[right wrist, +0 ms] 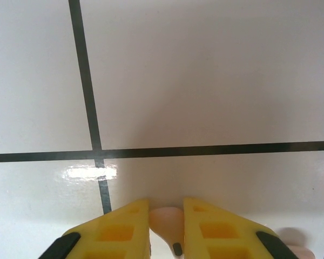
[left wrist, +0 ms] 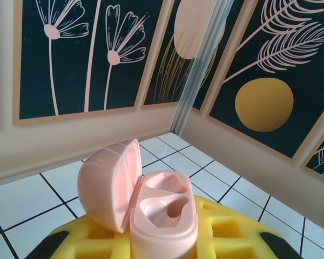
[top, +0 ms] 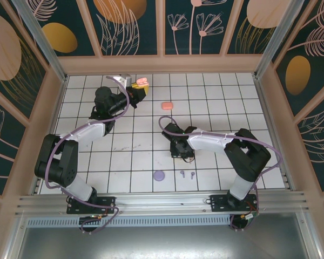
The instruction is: Insert wireless bluetooth earbuds into charging case
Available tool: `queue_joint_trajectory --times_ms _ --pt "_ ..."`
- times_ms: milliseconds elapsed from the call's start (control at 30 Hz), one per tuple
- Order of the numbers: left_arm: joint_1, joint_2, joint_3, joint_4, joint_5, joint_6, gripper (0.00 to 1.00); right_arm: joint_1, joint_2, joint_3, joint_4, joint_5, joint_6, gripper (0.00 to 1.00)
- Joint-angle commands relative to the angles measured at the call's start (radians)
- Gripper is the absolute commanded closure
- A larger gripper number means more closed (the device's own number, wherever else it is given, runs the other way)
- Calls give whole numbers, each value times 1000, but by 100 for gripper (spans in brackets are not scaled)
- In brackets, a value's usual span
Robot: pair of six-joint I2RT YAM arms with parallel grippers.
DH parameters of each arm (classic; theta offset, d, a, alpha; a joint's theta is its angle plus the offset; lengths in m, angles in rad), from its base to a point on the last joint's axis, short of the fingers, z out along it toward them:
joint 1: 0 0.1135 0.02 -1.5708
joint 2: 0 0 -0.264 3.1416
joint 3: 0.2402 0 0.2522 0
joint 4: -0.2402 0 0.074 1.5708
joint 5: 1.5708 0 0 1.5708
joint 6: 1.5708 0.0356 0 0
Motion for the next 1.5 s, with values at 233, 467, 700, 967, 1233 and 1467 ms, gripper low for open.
queue_joint_trajectory --times_ms 233,467,700,967,1233,1467 --pt "-2 -5 -4 23 -1 -2 100 15 -6 -6 25 16 6 85" --pt "-2 -15 9 31 -18 4 100 11 -63 64 -11 59 -15 86" --pt "-3 -45 -57 157 -60 8 100 -31 -107 143 -10 69 -66 86" --pt "-5 -75 -142 310 -98 49 100 -136 -162 244 26 22 -149 87" --pt "-24 -79 -234 496 -99 141 100 -226 -166 425 37 -26 -245 87" --pt "-90 -56 -241 482 -177 357 100 -270 -143 591 64 -50 -329 88"
